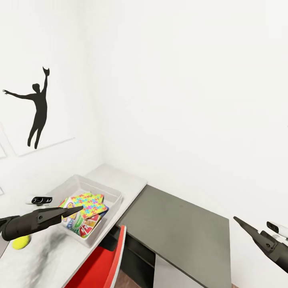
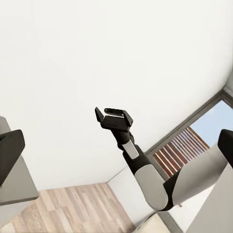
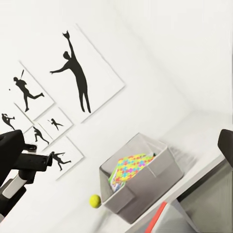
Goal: Put all the toys in the child's room - the three board games (two on the bed and one on the table), the two jigsaw puzzles on the table, and the tennis ball on the table - inside the toy box on the table in the child's room.
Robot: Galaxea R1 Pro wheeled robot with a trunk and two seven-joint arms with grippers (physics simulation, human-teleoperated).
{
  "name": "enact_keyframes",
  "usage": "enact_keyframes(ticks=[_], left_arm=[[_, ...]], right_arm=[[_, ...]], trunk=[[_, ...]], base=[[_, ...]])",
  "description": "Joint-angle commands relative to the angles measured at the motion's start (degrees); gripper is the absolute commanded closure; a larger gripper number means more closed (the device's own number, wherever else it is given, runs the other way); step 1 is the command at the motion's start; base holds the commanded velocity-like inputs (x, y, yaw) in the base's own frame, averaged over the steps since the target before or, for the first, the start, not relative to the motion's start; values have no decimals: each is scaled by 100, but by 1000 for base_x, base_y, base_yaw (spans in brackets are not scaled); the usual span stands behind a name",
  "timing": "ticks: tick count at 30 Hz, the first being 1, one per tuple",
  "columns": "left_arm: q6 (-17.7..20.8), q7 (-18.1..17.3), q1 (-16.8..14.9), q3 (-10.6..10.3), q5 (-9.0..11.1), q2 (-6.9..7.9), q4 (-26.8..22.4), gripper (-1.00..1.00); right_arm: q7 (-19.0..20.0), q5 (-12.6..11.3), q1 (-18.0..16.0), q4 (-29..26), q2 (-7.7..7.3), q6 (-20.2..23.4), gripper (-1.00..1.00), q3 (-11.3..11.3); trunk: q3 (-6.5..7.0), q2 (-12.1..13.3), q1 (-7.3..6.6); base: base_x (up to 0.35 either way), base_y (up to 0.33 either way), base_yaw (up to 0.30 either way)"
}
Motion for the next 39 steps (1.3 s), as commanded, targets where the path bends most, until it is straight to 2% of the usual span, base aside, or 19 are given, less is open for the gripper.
enact_keyframes(ticks=[1,10,28,30,34,36,37,39], left_arm=[[61,-21,-5,-2,-1,2,-1,-100],[60,-21,-5,-2,0,2,-1,-100],[60,-21,-5,7,3,5,-1,-100],[60,-21,-5,37,5,7,-1,-100],[61,-21,-5,235,4,63,0,-100],[61,-21,-5,330,5,121,3,-100],[60,-21,-7,410,3,203,8,-100],[60,-21,-8,446,2,254,9,-100]], right_arm=[[18,-2,-6,0,0,59,-100,-3],[18,-2,-6,7,7,50,-100,0],[18,-2,-6,15,2,48,-100,0],[18,-2,-6,13,2,48,-100,-2],[18,-2,-6,16,-3,51,-100,-11],[18,-2,-6,16,-5,53,-100,-13],[18,-1,-6,17,-6,54,-100,-18],[18,-1,-6,18,-8,55,-100,-20]], trunk=[[-14,-13,5],[-14,-13,5],[-14,-13,5],[-14,-13,5],[-14,-13,5],[-14,-13,5],[-14,-13,5],[-14,-13,5]], base=[[143,-102,0],[109,-49,0],[8,-2,0],[0,0,0],[0,0,0],[0,0,0],[0,0,0],[0,0,0]])
